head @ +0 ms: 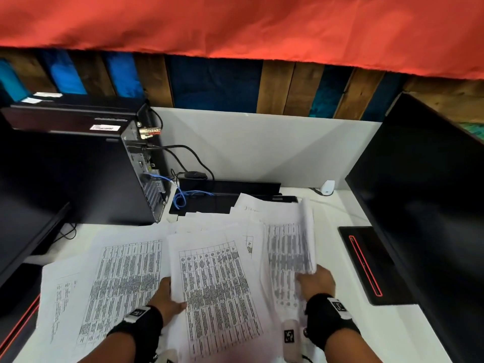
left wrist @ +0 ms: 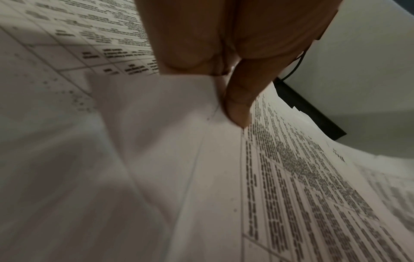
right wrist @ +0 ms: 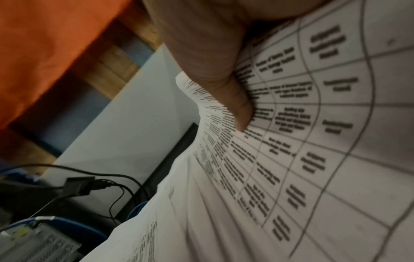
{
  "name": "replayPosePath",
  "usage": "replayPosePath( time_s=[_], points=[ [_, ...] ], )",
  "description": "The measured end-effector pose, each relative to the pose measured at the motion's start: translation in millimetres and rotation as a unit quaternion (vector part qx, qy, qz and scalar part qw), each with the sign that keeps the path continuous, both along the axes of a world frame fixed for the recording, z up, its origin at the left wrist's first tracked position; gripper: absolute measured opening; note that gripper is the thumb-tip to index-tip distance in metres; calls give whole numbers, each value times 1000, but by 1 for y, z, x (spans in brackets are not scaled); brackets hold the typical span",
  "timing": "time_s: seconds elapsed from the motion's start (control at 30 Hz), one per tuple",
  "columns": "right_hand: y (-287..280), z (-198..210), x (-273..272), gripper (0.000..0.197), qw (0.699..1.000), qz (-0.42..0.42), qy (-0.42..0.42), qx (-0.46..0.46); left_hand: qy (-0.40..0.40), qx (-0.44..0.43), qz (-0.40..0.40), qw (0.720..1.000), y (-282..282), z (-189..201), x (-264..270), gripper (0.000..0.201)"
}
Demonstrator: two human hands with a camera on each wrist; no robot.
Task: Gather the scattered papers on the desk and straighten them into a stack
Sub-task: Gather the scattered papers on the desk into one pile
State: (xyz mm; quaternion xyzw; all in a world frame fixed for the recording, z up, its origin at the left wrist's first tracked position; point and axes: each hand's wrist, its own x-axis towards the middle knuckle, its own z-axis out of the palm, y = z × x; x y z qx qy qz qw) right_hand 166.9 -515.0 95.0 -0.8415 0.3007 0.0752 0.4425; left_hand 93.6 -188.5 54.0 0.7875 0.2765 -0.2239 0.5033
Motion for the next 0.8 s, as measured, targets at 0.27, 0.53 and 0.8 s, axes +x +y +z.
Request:
replayPosePath(
  time_s=[0.27,0.53,0.8],
  points=[
    [-23,99,17,14,957,-68,-243,-142,9,12,-12,1000,0,-2,1,78],
    [-10,148,17,17,936,-18,-349,34,7,-1,-11,1000,-5,6,1,73],
    [44,26,6,29,988,137,-57,47,16,-68,70,995,-7,12,5,99]
  ],
)
